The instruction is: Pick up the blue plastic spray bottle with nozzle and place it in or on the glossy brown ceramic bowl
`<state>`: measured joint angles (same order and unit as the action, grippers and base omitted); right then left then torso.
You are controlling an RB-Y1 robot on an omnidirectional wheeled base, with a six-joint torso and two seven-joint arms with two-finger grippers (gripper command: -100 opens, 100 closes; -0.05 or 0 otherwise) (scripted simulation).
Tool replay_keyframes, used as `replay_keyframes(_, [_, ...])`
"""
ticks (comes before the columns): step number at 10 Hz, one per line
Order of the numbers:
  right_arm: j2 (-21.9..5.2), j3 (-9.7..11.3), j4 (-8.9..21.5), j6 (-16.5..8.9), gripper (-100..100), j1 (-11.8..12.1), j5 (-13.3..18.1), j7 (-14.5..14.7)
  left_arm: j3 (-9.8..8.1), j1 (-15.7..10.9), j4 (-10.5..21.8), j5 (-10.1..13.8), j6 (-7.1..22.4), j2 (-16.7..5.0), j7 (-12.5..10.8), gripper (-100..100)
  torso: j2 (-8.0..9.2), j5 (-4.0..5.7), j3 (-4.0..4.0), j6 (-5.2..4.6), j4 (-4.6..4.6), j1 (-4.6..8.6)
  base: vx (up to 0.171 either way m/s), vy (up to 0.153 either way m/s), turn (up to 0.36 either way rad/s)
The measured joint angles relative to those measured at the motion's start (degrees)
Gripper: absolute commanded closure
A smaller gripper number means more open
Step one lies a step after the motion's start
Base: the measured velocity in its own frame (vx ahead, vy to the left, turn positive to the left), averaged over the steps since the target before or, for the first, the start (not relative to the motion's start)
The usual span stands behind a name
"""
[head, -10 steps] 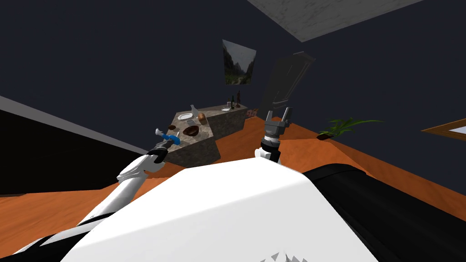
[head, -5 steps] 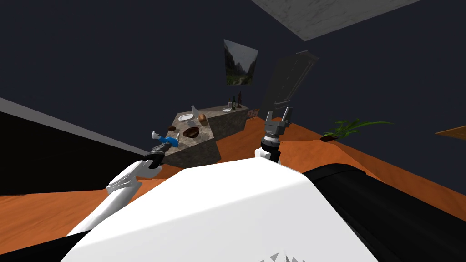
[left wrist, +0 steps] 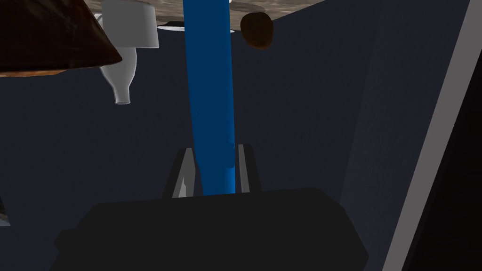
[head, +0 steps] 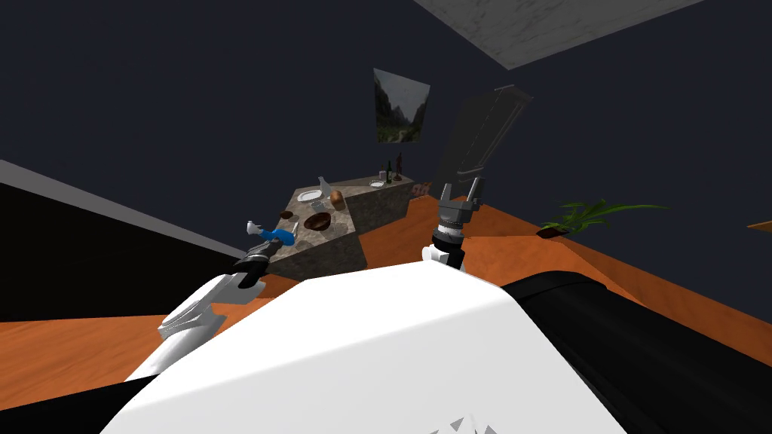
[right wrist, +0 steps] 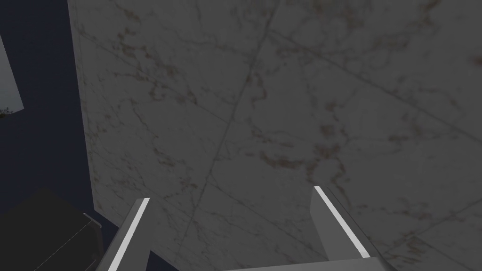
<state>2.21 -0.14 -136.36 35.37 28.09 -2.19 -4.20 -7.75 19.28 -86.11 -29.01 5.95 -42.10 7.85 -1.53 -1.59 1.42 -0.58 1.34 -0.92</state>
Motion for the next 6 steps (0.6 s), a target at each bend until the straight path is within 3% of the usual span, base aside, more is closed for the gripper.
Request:
replay_keyframes(2, [0.00,0.00,0.00,0.00,0,-0.01,0.00,0.00,0.18,2.87,-3.53,0.76,0.35,-0.13,0.68,100,0.32,0.05,-0.20,-0.02,-0.09,0.08,-0.011,0.000,0.000])
replay_keyframes(3, [0.00,0.00,0.00,0.00,0,-0.01,0.00,0.00,0.08,3.11,-4.22,0.67,0.03,0.02,0.77,100,0.37,0.06,-0.23,-0.03,-0.12,0.10,0.110,0.011,0.067])
replay_keyframes(4, [0.00,0.00,0.00,0.00,0,0.01,0.00,0.00,-0.74,4.22,-5.40,2.31,0.72,-0.10,2.01,100,0.08,0.11,-0.09,0.06,-0.09,0.03,0.154,0.006,0.062])
replay_keyframes(6, [0.00,0.00,0.00,0.00,0,0.00,0.00,0.00,-1.72,7.44,-8.83,5.56,2.07,-0.19,4.84,100,-0.01,0.05,-0.01,-0.02,-0.03,0.03,0.053,0.011,-0.002])
